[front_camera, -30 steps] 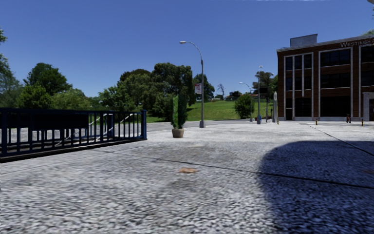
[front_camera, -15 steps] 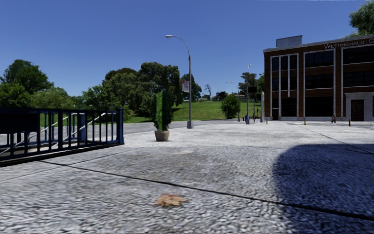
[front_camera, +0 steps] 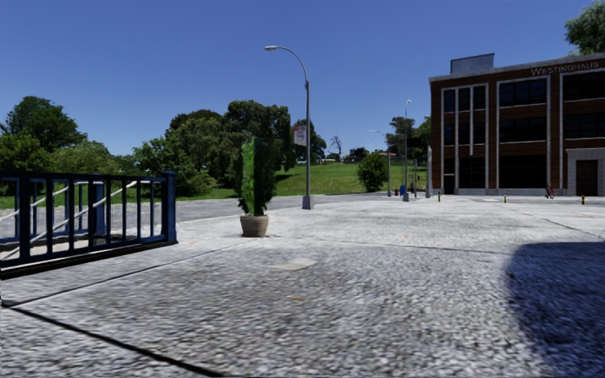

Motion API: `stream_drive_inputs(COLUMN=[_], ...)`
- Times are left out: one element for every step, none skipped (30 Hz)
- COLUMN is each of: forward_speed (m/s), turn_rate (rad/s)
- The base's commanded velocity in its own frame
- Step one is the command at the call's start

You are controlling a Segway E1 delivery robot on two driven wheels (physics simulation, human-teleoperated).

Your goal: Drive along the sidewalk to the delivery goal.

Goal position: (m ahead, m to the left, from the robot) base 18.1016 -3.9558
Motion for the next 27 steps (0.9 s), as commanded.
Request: stream_drive_inputs(forward_speed=[2.0,2.0,2.0,2.0,2.0,2.0,2.0,2.0,2.0,2.0,2.0,2.0,2.0,2.0,2.0,2.0,2.0,2.0,2.0,2.0,2.0,2.0,2.0,2.0,2.0,2.0,2.0], turn_rate=[0.0,0.0,0.0,0.0,0.0,-0.08,-0.14,-0.14,-0.18,-0.22,-0.26,-0.26,-0.27,-0.28,-0.28,-0.28,-0.28,-0.28,-0.28,-0.28,-0.28,-0.28,-0.28,-0.28,-0.28,-0.18,0.0])
